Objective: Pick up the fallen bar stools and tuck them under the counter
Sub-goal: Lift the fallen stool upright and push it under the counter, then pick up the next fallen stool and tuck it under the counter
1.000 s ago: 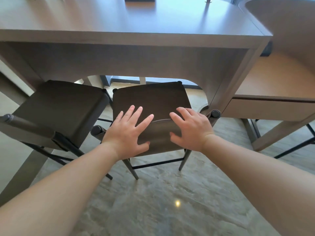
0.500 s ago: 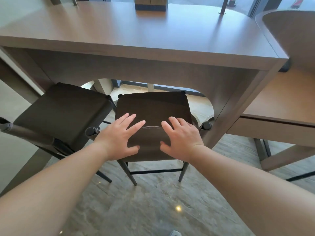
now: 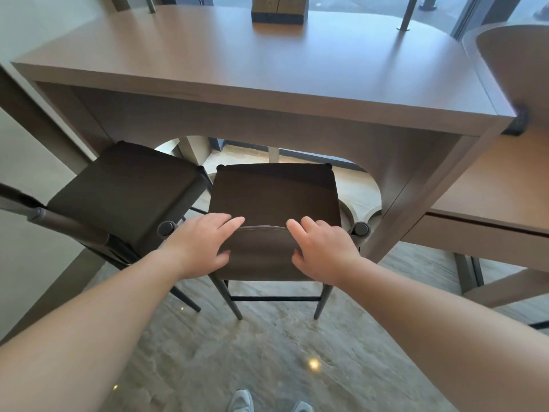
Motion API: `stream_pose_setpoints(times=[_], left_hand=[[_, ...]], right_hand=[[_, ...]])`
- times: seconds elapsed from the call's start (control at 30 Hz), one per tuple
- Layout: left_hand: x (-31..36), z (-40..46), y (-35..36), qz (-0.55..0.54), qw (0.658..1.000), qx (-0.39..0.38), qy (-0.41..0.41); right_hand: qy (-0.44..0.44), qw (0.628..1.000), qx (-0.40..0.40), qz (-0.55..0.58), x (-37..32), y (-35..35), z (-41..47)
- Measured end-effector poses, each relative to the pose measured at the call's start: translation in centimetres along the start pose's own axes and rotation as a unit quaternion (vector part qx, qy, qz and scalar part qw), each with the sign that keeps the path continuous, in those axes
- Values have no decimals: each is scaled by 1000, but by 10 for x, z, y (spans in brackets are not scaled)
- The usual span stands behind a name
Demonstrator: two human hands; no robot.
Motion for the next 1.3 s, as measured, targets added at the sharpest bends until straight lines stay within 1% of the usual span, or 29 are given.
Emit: stream_pose_setpoints(times=[0.1, 0.17, 0.3, 0.37, 0.4, 0.43, 0.47, 0.5, 0.53, 0.6, 0.67, 0.7, 0.73, 0.77, 0.8, 0.87, 0.93, 1.0, 1.07, 1.13, 1.3], left_hand=[[-17, -14, 3, 11, 999, 2, -31], [-25, -21, 6, 25, 999, 2, -30], [-12, -20, -6, 11, 998, 58, -11], [4, -10, -21, -60, 993, 101, -14], [14, -2, -31, -124, 984, 122, -29], [23, 6, -41, -205, 969, 130, -53], [32, 13, -51, -296, 943, 126, -83], [41, 20, -60, -387, 908, 115, -113], [49, 26, -68, -474, 864, 100, -138], [63, 35, -83, -620, 764, 72, -166], [69, 38, -95, -722, 668, 54, -174], [70, 38, -101, -757, 629, 47, -172], [69, 37, -106, -782, 599, 40, -169], [67, 35, -111, -800, 576, 33, -165], [65, 33, -116, -813, 559, 27, -162], [59, 29, -125, -831, 534, 16, -156], [52, 24, -134, -845, 513, 3, -150], [45, 18, -142, -855, 500, -7, -137], [43, 11, -149, -859, 498, -16, -120], [43, 6, -153, -860, 499, -27, -106], [53, -3, -162, -865, 491, -60, -77]], right_hand=[[-1, 1000, -16, -3, 1, -4, 3], [-7, 1000, -18, 0, 2, -8, 3], [-16, 1000, -4, 18, 6, -16, -4], [8, 998, 17, 61, 4, -25, -11], [32, 994, 31, 102, 2, -30, -14], [69, 984, 47, 156, 1, -36, -17], [116, 966, 67, 221, -2, -43, -20], [165, 938, 89, 292, -4, -49, -22], [210, 901, 111, 364, -6, -54, -23], [282, 807, 144, 498, -11, -66, -26], [327, 705, 170, 606, -17, -77, -29], [345, 658, 178, 645, -20, -82, -30], [358, 614, 187, 678, -24, -87, -32], [369, 572, 195, 706, -28, -92, -33], [373, 536, 203, 730, -32, -95, -34], [360, 482, 224, 766, -43, -101, -38], [332, 447, 245, 794, -53, -106, -41], [305, 419, 260, 815, -65, -111, -45], [287, 399, 274, 826, -77, -115, -48], [275, 388, 287, 831, -87, -118, -52], [262, 388, 328, 821, -102, -127, -71]])
Point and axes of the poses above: each hand's wrist, its own z-axis towards the middle knuckle, its own y-axis out of the palm, x = y × z, the point moved 2 cm from there along z, towards the middle knuckle, and after that the axes turned 12 degrees about z, right-handed, at the moved point
